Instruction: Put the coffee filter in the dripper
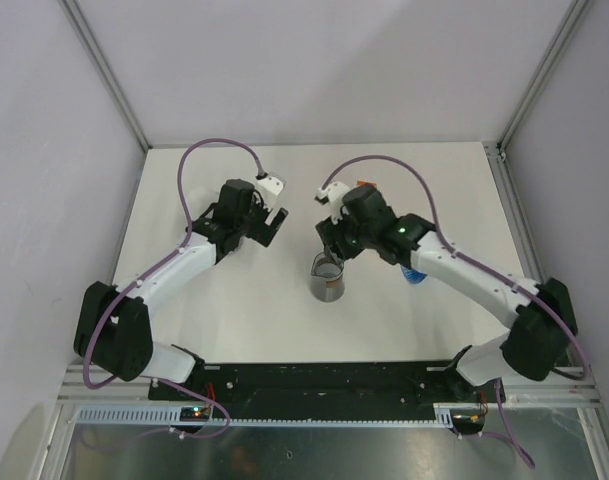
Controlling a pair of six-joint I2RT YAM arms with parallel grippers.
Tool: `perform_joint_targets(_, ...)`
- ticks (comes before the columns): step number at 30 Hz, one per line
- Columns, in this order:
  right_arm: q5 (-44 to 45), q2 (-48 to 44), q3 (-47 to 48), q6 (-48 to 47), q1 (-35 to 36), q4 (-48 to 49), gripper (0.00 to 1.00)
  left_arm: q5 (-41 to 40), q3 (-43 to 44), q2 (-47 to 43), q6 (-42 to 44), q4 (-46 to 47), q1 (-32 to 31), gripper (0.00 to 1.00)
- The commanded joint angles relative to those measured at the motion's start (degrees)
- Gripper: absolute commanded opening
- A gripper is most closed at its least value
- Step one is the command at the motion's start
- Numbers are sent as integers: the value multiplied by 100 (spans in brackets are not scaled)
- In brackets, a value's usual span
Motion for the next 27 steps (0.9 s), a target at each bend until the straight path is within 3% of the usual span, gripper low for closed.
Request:
perform_joint_targets(1,-237,-717,28,232,-461,303,62,349,80,-249,3,99,30,100)
perform_joint_targets(8,126,-1051,28,903,-1738,288,68,1121,123,-329,140,-121,-65,99)
perform_joint_targets(16,852,-406,70,1061,-3177,447,70,1272,258,-325,207,-306,-223,98)
perform_joint_targets(27,1035,1410,700,590,-3528,-219,76,1259,245,-234,272,-349,-252,98)
